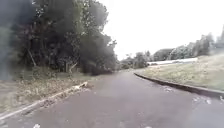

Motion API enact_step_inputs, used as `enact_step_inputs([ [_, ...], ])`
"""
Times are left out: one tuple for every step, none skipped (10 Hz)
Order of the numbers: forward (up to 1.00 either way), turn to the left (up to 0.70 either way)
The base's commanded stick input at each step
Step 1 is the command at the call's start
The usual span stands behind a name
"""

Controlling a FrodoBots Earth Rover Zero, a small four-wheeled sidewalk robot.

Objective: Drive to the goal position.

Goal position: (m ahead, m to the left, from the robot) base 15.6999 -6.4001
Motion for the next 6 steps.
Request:
enact_step_inputs([
  [0.45, -0.11],
  [0.45, -0.06],
  [0.45, -0.01],
  [0.45, 0.0],
  [0.45, 0.0],
  [0.45, 0.0],
])
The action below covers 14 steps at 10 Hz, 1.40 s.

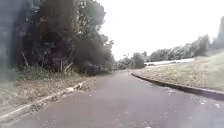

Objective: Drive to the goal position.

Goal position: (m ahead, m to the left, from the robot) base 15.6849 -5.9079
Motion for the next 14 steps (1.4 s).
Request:
enact_step_inputs([
  [0.45, 0.0],
  [0.45, 0.0],
  [0.45, 0.0],
  [0.45, 0.0],
  [0.45, 0.0],
  [0.45, 0.0],
  [0.45, 0.0],
  [0.45, 0.0],
  [0.45, 0.0],
  [0.45, 0.0],
  [0.45, 0.0],
  [0.45, 0.0],
  [0.45, 0.0],
  [0.45, 0.0],
])
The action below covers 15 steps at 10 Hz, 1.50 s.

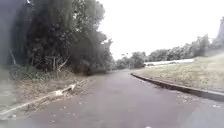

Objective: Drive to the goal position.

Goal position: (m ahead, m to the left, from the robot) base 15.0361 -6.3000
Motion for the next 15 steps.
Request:
enact_step_inputs([
  [0.45, 0.0],
  [0.45, 0.0],
  [0.45, 0.0],
  [0.45, 0.0],
  [0.45, 0.0],
  [0.45, 0.0],
  [0.45, 0.0],
  [0.45, 0.0],
  [0.45, 0.0],
  [0.45, 0.0],
  [0.45, 0.0],
  [0.45, 0.0],
  [0.45, 0.0],
  [0.45, 0.0],
  [0.45, 0.0],
])
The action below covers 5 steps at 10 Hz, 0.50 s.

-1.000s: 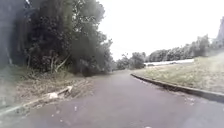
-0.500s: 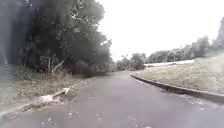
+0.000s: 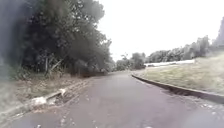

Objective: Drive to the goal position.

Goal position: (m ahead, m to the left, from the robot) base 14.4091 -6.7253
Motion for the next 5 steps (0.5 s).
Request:
enact_step_inputs([
  [0.45, 0.0],
  [0.45, 0.0],
  [0.45, 0.0],
  [0.45, 0.0],
  [0.45, 0.0],
])
